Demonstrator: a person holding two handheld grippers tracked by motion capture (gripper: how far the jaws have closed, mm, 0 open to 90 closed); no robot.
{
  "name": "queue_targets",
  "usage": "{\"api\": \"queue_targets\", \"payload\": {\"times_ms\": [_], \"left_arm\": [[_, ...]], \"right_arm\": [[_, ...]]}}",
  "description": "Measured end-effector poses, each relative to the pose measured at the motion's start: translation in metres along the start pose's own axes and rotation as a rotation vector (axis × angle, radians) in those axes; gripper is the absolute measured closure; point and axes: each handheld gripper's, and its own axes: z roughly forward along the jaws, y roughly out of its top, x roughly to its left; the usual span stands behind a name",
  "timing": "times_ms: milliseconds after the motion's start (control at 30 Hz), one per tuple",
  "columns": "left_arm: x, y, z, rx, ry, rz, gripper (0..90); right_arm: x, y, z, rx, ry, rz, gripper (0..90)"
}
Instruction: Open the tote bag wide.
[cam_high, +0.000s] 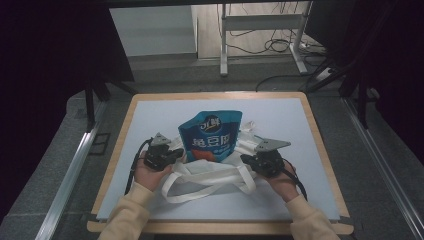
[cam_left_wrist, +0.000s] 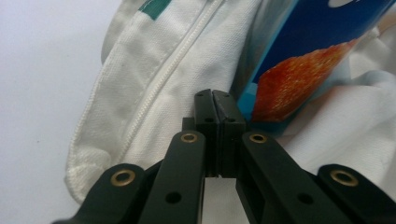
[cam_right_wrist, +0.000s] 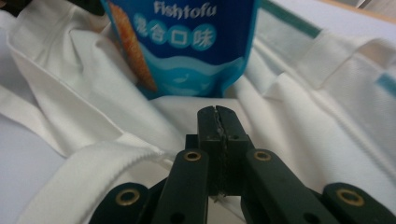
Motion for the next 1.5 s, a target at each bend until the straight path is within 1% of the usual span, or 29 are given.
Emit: {"api": "queue_targets", "payload": {"times_ms": [100, 200, 333, 400, 433, 567, 633, 800, 833, 1033, 1167, 1267, 1367, 1500], "left_arm": [[0.001, -0.001, 0.002, 0.009, 0.006, 0.000, 89.6], [0.002, 0.000, 0.005, 0.015, 0.011, -0.006, 89.6], [0.005, 0.000, 0.010, 0.022, 0.015, -0.023, 89.6], [0.007, 0.001, 0.012, 0.022, 0.021, -0.027, 89.7], [0.008, 0.001, 0.012, 0.027, 0.023, -0.023, 89.7], [0.009, 0.003, 0.017, 0.027, 0.039, -0.030, 89.7], [0.009, 0.003, 0.019, 0.029, 0.043, -0.036, 89.8], [0.010, 0.005, 0.023, 0.028, 0.042, -0.048, 89.8], [0.011, 0.005, 0.024, 0.030, 0.044, -0.047, 89.8], [0.011, 0.004, 0.024, 0.026, 0.042, -0.047, 89.8], [0.009, 0.005, 0.018, -0.001, 0.038, -0.043, 89.2], [0.007, 0.006, 0.009, -0.024, 0.037, -0.036, 89.1], [0.004, 0.006, -0.001, -0.044, 0.028, -0.027, 89.4], [-0.002, 0.005, -0.015, -0.060, 0.016, -0.004, 89.5]], "right_arm": [[0.003, -0.003, 0.004, 0.023, 0.005, -0.011, 88.7], [0.004, -0.007, 0.008, 0.046, 0.012, -0.011, 88.7], [0.005, -0.016, 0.010, 0.089, 0.027, -0.009, 88.8], [0.005, -0.020, 0.011, 0.100, 0.032, -0.010, 88.8], [0.005, -0.023, 0.011, 0.110, 0.032, -0.008, 88.8], [0.008, -0.033, 0.015, 0.149, 0.035, -0.024, 88.9], [0.010, -0.038, 0.015, 0.158, 0.041, -0.030, 88.9], [0.017, -0.049, 0.015, 0.183, 0.036, -0.051, 89.0], [0.017, -0.050, 0.015, 0.185, 0.038, -0.048, 89.0], [0.016, -0.050, 0.016, 0.178, 0.039, -0.048, 89.0], [0.016, -0.048, 0.015, 0.163, 0.035, -0.049, 88.9], [0.014, -0.040, 0.009, 0.123, 0.033, -0.035, 88.8], [0.011, -0.028, 0.002, 0.079, 0.016, -0.031, 88.8], [0.001, -0.011, -0.010, 0.017, -0.010, -0.003, 88.8]]}}
